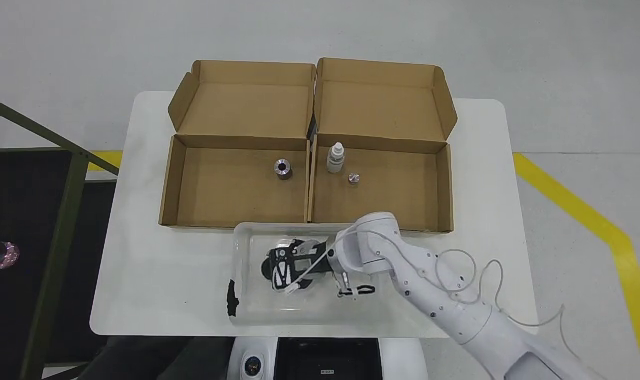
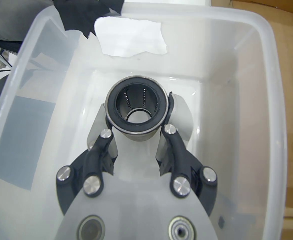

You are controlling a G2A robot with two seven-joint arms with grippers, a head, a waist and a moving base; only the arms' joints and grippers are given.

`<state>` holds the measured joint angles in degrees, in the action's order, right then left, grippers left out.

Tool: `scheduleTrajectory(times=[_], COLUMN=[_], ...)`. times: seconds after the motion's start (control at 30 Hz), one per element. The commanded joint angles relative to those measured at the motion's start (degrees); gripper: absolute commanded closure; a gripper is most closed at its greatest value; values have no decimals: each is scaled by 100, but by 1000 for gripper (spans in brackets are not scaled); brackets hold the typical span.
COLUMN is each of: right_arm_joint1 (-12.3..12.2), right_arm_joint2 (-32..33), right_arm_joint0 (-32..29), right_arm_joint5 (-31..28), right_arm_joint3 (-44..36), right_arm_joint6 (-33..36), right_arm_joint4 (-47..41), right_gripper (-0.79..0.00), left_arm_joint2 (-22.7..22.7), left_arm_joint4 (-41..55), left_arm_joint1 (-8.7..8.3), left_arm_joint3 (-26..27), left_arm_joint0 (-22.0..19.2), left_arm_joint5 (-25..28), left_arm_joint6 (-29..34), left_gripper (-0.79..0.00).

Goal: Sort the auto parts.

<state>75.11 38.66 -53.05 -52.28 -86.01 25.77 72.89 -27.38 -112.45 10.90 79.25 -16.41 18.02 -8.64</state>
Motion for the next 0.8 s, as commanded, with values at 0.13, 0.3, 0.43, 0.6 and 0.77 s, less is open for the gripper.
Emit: scheduleTrajectory(times=[0.13, 0.3, 0.43, 0.6, 0.77], right_arm_joint1=[-68, -74, -58, -33, 2], right_arm_joint2=[102, 83, 37, -38, -120], right_arm_joint0=[-119, -140, -110, -45, 38], right_arm_joint5=[-1, 28, 39, 32, 47], right_arm_joint3=[-132, -78, -65, -47, 73], right_arm_joint6=[120, 129, 87, 47, 3], right_arm_joint4=[41, 22, -26, -39, -51], right_gripper=[-646, -785, -773, -622, -385], left_arm_joint2=[0, 0, 0, 0, 0], left_arm_joint4=[0, 0, 0, 0, 0], left_arm_joint1=[0, 0, 0, 0, 0], left_arm_joint3=[0, 0, 0, 0, 0], left_arm_joint0=[0, 0, 0, 0, 0], left_arm_joint5=[0, 0, 0, 0, 0], left_arm_joint6=[0, 0, 0, 0, 0], left_gripper=[-785, -785, -785, -785, -785])
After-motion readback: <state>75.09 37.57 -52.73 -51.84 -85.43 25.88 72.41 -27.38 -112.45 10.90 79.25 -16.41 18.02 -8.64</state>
